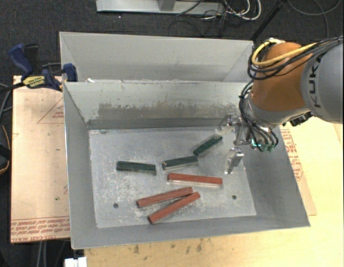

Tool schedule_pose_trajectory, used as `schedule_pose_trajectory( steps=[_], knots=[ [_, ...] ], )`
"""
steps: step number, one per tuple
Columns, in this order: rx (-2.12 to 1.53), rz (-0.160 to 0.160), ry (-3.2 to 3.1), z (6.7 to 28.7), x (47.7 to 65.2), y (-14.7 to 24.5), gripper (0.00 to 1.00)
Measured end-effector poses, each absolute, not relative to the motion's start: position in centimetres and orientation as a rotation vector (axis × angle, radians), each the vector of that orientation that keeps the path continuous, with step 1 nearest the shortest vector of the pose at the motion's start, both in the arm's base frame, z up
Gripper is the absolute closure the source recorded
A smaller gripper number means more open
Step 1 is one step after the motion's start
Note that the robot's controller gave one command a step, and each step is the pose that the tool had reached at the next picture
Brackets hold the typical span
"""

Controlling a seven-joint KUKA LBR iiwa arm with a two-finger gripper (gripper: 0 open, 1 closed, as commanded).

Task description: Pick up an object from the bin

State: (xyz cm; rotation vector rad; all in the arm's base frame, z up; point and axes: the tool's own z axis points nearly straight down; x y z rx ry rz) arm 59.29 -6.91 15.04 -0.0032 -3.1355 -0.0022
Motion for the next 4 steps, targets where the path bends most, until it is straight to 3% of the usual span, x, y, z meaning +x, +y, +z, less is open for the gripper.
schedule_pose_trajectory(
  steps=[1,2,3,4],
  knots=[
    [0.000,-0.001,-3.143,15.5,59.5,-6.9,0.00],
    [0.278,0.003,-3.142,10.8,62.4,-6.3,0.00],
    [0.418,-0.003,-3.111,9.6,63.6,-6.6,0.00],
    [0.504,0.000,-3.107,10.7,65.3,-6.4,0.00]
  ],
)
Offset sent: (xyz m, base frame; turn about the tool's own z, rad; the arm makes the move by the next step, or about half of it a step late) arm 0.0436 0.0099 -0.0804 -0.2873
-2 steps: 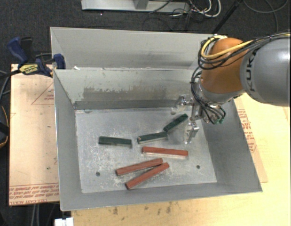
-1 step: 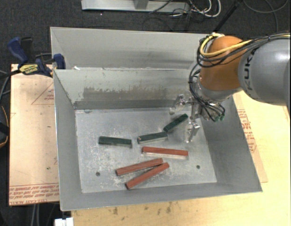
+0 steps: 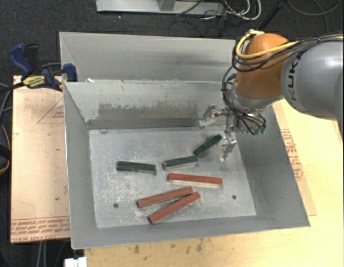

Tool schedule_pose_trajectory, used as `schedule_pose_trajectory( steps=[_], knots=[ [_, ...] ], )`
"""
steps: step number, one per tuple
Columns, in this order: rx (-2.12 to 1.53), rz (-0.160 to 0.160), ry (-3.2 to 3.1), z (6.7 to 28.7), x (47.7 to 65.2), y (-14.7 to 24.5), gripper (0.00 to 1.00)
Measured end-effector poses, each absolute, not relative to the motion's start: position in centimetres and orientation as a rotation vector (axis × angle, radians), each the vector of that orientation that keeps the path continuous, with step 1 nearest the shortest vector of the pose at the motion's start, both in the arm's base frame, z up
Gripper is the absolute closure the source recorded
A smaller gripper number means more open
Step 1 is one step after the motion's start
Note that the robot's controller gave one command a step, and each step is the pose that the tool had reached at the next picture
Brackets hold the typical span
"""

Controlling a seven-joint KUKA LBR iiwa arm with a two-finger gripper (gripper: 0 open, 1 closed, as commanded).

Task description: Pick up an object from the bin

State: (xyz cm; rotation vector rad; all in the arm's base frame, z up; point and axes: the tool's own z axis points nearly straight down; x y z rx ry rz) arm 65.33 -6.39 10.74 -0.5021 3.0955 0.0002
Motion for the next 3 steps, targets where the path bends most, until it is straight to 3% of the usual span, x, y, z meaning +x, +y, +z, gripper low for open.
schedule_pose_trajectory(
  steps=[1,2,3],
  knots=[
    [-0.364,0.002,3.117,7.6,65.6,-7.1,0.00],
    [-0.607,0.001,3.067,7.7,66.2,-8.4,1.00],
    [-0.607,0.001,3.067,7.7,66.2,-8.4,1.00]
  ],
)
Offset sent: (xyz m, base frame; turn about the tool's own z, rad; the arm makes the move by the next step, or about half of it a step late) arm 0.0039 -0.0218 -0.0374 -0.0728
